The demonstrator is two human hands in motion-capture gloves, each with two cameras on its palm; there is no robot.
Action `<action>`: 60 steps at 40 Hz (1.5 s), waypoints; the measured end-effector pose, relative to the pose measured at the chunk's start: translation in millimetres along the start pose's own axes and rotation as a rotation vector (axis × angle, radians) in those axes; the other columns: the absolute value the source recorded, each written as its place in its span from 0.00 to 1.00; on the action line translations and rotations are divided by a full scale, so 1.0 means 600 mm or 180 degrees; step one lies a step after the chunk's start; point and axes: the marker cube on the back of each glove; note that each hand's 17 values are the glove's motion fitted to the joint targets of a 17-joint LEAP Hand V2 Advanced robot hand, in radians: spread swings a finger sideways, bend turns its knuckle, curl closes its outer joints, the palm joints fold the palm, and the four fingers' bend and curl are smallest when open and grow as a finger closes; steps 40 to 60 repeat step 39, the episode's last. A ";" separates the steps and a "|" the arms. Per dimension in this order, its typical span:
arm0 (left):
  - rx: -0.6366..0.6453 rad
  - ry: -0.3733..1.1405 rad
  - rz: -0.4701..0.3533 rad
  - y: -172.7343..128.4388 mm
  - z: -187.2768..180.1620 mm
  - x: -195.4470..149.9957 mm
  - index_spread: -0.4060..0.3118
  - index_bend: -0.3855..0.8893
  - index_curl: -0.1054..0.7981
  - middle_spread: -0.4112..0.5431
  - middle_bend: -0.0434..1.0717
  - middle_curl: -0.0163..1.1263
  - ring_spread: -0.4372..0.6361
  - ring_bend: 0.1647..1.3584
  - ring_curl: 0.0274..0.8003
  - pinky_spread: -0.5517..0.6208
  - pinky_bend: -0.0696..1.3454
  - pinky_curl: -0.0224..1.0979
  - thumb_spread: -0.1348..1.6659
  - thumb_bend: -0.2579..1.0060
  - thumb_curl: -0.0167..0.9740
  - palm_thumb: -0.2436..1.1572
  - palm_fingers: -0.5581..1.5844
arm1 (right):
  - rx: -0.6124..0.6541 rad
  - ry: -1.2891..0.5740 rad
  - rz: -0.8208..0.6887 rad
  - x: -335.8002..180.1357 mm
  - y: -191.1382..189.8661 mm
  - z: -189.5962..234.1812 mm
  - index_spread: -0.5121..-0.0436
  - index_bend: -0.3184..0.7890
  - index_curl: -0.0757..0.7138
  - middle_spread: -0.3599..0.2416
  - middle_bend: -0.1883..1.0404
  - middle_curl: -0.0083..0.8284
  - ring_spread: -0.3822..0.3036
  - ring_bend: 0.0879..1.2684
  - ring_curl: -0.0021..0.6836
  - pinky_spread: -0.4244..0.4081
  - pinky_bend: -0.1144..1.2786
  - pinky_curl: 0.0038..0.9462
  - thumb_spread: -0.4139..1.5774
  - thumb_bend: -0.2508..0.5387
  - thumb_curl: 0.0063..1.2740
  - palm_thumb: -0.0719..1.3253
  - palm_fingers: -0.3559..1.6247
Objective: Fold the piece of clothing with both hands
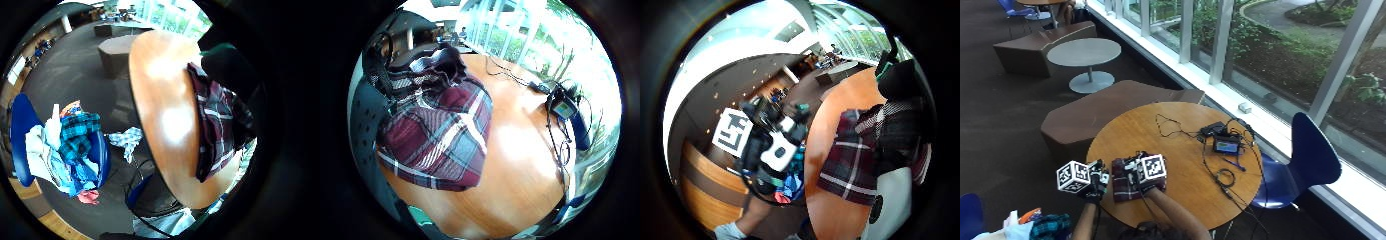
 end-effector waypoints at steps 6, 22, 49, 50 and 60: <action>0.0101 0.0000 -0.0129 0.010 -0.024 -0.033 0.39 0.41 0.52 0.33 0.24 0.35 0.46 0.24 0.40 0.60 0.33 0.38 0.89 0.27 0.28 0.43 0.54 | -0.0321 0.0290 -0.0390 -0.060 0.040 0.056 0.47 0.40 0.51 0.25 0.28 0.45 0.17 0.41 0.65 0.14 0.53 0.40 0.44 0.28 0.51 0.84 0.74; 0.0109 -0.0252 0.0235 0.032 -0.029 0.013 0.38 0.41 0.51 0.32 0.21 0.36 0.43 0.23 0.40 0.59 0.31 0.37 0.90 0.28 0.30 0.47 0.56 | -0.1165 0.0033 -0.0536 0.044 0.080 -0.055 0.43 0.39 0.36 0.32 0.31 0.42 0.24 0.42 0.67 0.32 0.60 0.43 0.61 0.23 0.47 0.68 0.48; -0.0079 -0.0840 0.0825 0.073 -0.004 0.139 0.37 0.42 0.51 0.34 0.19 0.36 0.44 0.23 0.40 0.62 0.28 0.36 0.87 0.23 0.30 0.44 0.55 | -0.1181 0.1112 0.0084 0.148 0.063 -0.174 0.35 0.48 0.50 0.37 0.33 0.45 0.50 0.11 0.46 0.70 0.39 0.32 0.82 0.31 0.40 0.59 0.45; -0.0079 -0.0840 0.0825 0.073 -0.004 0.139 0.37 0.42 0.51 0.34 0.19 0.36 0.44 0.23 0.40 0.62 0.28 0.36 0.87 0.23 0.30 0.44 0.55 | -0.1181 0.1112 0.0084 0.148 0.063 -0.174 0.35 0.48 0.50 0.37 0.33 0.45 0.50 0.11 0.46 0.70 0.39 0.32 0.82 0.31 0.40 0.59 0.45; -0.0079 -0.0840 0.0825 0.073 -0.004 0.139 0.37 0.42 0.51 0.34 0.19 0.36 0.44 0.23 0.40 0.62 0.28 0.36 0.87 0.23 0.30 0.44 0.55 | -0.1181 0.1112 0.0084 0.148 0.063 -0.174 0.35 0.48 0.50 0.37 0.33 0.45 0.50 0.11 0.46 0.70 0.39 0.32 0.82 0.31 0.40 0.59 0.45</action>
